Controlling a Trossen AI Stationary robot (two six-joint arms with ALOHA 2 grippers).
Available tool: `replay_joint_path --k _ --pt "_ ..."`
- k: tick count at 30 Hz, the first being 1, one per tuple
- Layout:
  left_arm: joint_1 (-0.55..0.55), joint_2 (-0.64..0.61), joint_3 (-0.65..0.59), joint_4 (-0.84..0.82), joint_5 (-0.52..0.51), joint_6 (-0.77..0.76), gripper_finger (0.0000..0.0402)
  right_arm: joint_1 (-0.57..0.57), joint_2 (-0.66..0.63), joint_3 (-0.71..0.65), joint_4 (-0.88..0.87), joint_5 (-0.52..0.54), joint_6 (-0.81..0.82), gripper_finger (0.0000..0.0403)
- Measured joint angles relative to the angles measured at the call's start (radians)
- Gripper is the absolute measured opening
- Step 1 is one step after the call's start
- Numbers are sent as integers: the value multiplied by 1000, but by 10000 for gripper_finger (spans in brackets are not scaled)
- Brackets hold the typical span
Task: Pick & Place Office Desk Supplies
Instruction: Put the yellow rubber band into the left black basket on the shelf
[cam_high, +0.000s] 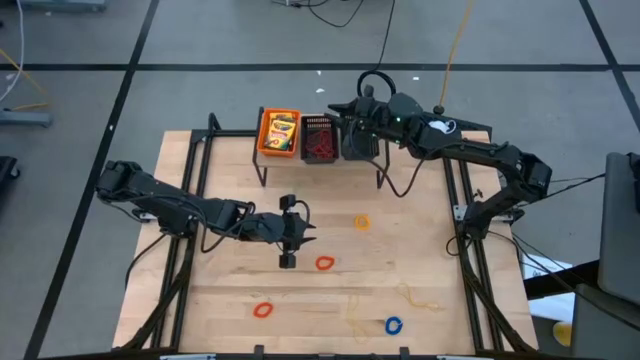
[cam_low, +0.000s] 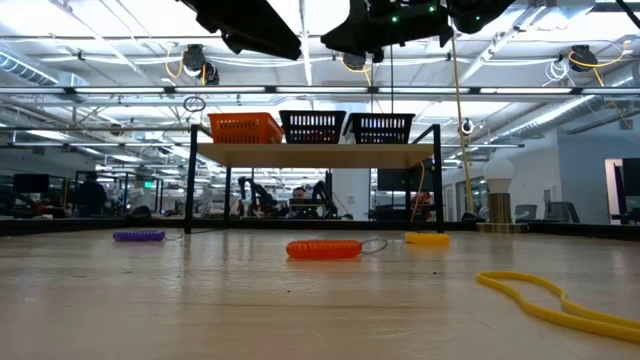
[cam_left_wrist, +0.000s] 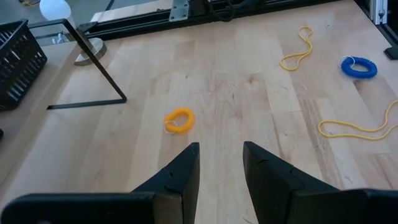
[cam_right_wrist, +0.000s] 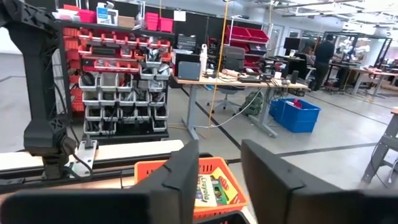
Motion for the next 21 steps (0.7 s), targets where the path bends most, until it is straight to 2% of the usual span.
replay_joint_path --k 5,10,14,18,21 --pt "0 0 0 0 0 4 118 6 0 0 -3 0 2 171" --pt "1 0 0 8 0 28 118 55 -46 -2 -100 -40 15 201" --pt "16 0 0 55 2 116 118 136 -121 -1 -310 -54 -3 205" --pt "26 0 0 113 31 134 118 262 -200 -4 -528 -50 -5 198" --pt "18 0 0 127 58 165 118 396 -254 -42 -611 35 0 189"
